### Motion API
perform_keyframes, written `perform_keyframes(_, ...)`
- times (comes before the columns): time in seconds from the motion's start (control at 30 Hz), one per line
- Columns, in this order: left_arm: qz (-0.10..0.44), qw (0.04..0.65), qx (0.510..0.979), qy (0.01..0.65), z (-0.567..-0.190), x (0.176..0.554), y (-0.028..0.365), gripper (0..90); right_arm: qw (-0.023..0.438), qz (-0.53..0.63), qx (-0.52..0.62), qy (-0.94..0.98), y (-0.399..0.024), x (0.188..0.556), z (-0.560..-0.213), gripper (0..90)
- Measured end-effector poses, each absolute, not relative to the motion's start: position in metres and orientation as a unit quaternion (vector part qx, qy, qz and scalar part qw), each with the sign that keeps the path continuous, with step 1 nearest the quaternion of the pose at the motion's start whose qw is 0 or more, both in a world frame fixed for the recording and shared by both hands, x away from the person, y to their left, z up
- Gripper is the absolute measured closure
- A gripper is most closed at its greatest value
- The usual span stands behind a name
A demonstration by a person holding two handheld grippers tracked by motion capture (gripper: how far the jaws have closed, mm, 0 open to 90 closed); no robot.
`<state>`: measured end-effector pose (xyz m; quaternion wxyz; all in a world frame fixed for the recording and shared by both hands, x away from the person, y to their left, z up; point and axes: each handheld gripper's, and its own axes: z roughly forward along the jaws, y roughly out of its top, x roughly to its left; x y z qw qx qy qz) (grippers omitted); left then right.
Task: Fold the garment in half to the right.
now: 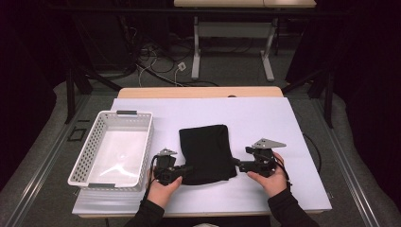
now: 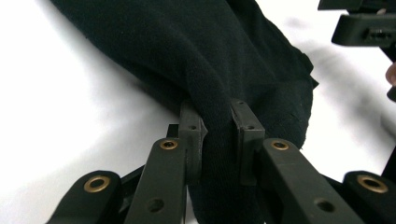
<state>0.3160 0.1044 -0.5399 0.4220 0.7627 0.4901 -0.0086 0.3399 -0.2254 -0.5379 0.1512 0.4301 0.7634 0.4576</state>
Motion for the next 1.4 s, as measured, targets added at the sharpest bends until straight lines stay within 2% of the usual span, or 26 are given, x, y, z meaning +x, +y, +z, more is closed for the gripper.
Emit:
perform_keyframes(1.03, -0.006, 0.411, 0.77, 0.488, -0.534, 0.271, 0.149, 77.5, 0.142, 0.456, 0.426, 0.769, -0.218, 0.339, -0.539, 22.1)
perform_keyframes(1.4, 0.003, 0.417, 0.768, 0.486, -0.537, 0.266, 0.155, 77.5, 0.139, 0.445, 0.411, 0.783, -0.205, 0.343, -0.535, 29.7)
